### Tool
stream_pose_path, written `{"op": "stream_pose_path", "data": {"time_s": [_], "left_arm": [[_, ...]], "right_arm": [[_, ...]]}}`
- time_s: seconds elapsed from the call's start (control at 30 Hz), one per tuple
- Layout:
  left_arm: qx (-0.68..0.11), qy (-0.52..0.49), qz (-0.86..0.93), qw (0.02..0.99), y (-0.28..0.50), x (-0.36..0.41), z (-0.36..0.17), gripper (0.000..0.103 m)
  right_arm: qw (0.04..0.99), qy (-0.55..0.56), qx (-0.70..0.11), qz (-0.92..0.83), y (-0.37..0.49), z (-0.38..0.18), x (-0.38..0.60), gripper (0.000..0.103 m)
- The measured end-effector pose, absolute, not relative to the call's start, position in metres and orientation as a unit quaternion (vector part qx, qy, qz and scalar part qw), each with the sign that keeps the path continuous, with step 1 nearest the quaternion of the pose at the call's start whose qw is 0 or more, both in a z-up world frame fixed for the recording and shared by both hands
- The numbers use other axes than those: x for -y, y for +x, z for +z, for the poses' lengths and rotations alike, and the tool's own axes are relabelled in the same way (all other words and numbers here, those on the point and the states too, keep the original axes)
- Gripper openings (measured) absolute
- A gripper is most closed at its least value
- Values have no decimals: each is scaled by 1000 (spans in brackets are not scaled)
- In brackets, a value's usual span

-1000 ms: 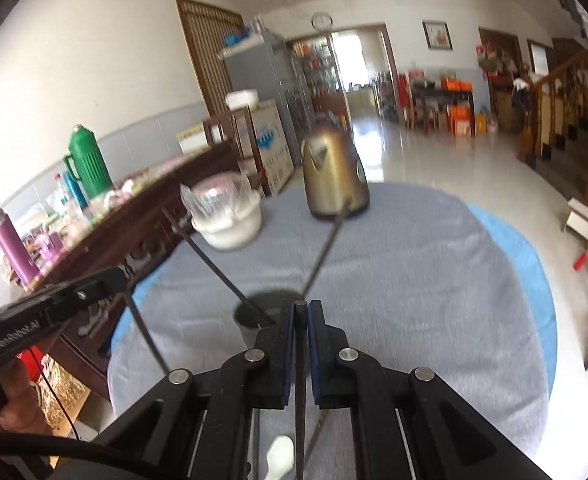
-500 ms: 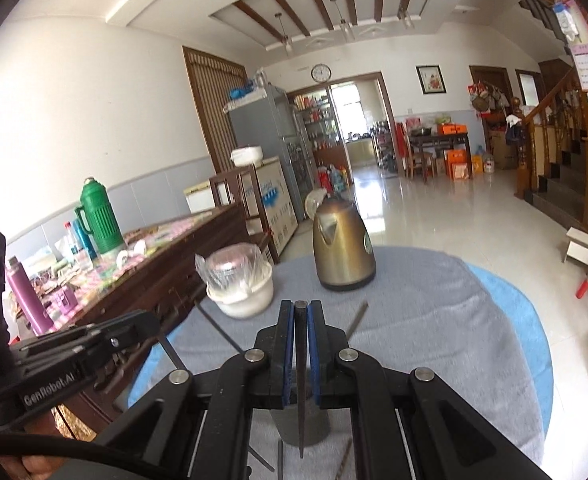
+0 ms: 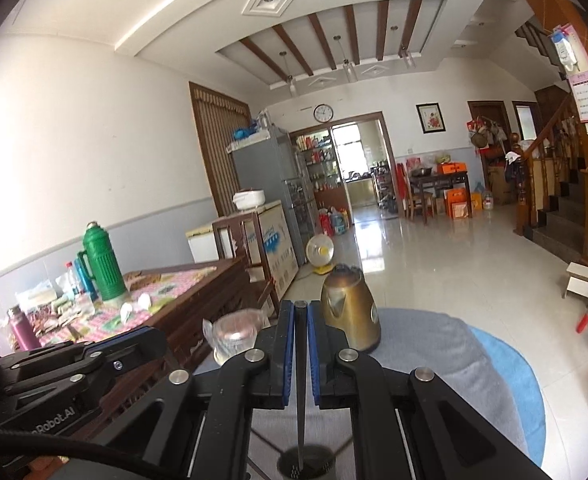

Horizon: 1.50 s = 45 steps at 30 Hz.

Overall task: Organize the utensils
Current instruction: 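Lift both chopsticks and lower them into the gray holder, then open both tools and withdraw them from the holder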

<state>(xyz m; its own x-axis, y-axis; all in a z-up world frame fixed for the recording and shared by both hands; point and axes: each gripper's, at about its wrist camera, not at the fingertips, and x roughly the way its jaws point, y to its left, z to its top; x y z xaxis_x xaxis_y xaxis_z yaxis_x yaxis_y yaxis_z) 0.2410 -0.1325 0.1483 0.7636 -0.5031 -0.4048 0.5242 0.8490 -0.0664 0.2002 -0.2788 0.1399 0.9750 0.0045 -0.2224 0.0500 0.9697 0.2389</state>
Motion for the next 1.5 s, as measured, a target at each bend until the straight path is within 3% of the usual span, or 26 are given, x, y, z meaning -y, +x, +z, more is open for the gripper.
{"op": "stream_pose_path", "data": {"time_s": [0.2, 0.57, 0.83, 1.03, 1.17, 1.3, 1.4, 1.5], "left_arm": [[-197, 13, -263, 944, 259, 138, 148, 5], [-268, -15, -234, 934, 297, 140, 67, 5], [-268, -11, -253, 929, 281, 134, 67, 5], [-254, -11, -252, 934, 263, 120, 76, 8], [-238, -19, -249, 939, 248, 107, 83, 28], [-218, -19, -238, 946, 227, 95, 82, 41], [-205, -11, -222, 953, 210, 91, 71, 57], [-216, 0, -207, 954, 196, 95, 48, 65]], "right_arm": [[984, 125, -126, -27, 227, 133, 279, 8], [965, 130, -225, -28, 256, 65, 286, 8], [951, 151, -270, 4, 251, 50, 282, 9], [951, 169, -258, 14, 234, 60, 287, 10], [956, 183, -228, 19, 213, 77, 294, 14], [960, 194, -201, 20, 189, 87, 301, 22], [959, 202, -196, 19, 173, 82, 304, 24], [957, 204, -206, 22, 162, 65, 303, 24]]}}
